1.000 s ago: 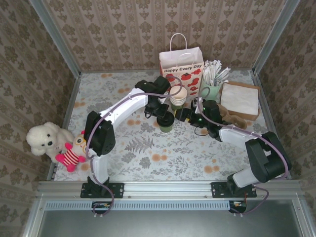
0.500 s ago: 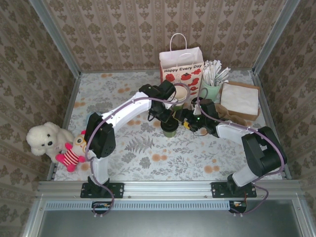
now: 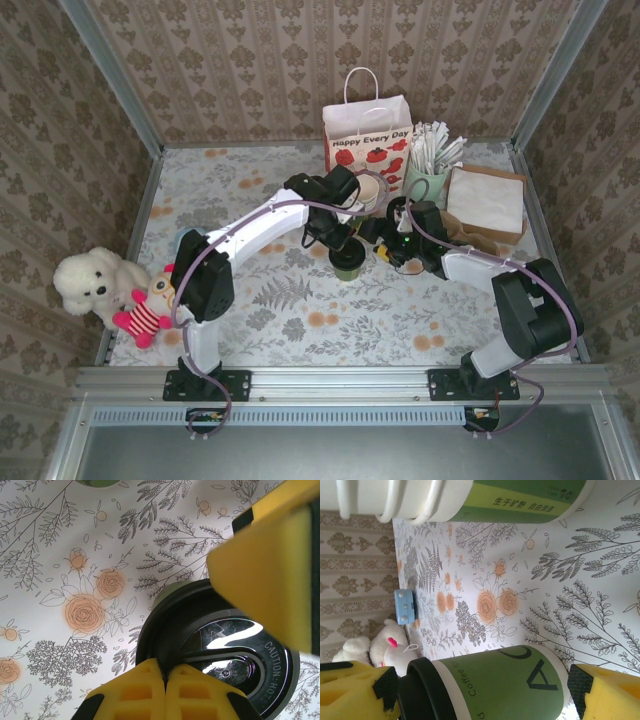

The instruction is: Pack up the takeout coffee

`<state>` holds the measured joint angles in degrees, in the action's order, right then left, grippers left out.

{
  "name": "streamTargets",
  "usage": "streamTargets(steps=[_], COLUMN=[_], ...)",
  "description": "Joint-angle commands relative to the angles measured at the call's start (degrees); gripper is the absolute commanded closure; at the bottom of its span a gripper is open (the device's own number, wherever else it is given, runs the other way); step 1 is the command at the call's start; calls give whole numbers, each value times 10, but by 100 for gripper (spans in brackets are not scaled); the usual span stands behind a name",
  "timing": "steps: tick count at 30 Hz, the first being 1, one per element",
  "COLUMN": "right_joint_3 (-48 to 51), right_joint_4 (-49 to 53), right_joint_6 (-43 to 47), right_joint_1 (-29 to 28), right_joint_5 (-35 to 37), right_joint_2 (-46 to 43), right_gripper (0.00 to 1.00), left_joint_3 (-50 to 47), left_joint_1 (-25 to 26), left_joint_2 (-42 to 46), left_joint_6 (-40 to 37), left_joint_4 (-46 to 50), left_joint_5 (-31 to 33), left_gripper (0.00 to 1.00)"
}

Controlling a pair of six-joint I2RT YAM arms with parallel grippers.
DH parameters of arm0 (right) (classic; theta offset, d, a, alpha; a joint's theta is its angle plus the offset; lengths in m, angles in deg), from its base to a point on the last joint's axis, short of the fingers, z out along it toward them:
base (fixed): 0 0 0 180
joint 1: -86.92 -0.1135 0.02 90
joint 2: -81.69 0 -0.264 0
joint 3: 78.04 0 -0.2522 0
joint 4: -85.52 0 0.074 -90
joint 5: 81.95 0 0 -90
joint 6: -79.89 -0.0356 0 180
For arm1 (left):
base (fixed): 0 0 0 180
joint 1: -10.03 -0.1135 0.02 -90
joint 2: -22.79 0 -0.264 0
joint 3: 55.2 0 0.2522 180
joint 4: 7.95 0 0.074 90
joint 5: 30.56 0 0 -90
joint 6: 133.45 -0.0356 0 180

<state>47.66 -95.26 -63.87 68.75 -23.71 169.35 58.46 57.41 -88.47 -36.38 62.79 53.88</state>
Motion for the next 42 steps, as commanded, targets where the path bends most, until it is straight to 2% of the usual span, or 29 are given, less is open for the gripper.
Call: streamTargets(steps=[1, 9, 14, 17, 22, 28, 35, 42], right_joint_3=[-4, 17, -6, 2, 30, 47, 62, 67], right_joint_4=[22, 9, 1, -2, 14, 71, 88, 101], right_joint_6=[66, 63, 61, 67, 90, 111, 107, 119], right_joint_1=[-5, -6, -4, -3, 3, 16, 22, 26], right_joint_5=[-44, -53, -44, 16, 163, 307, 396, 447], right_joint_2=[13, 59, 23, -27, -117, -182, -220, -244], right_gripper=[9, 9, 6, 0, 0, 0, 0, 0], left_joint_3=[-22, -58, -38, -22, -28, -36, -42, -37], left_joint_1=[4, 7, 2, -3, -3, -16, -49, -79], left_joint_2=[-17, -19, -7, 3, 29, 39, 53, 44], left_joint_6=[16, 51, 47, 68, 131, 189, 217, 227], left_joint_4=[4, -32, 0, 21, 16, 21, -2, -22], left_joint_5=[-11, -30, 21, 35, 42, 93, 83, 69], left_gripper=[100, 100, 100, 100, 100, 100, 100, 100])
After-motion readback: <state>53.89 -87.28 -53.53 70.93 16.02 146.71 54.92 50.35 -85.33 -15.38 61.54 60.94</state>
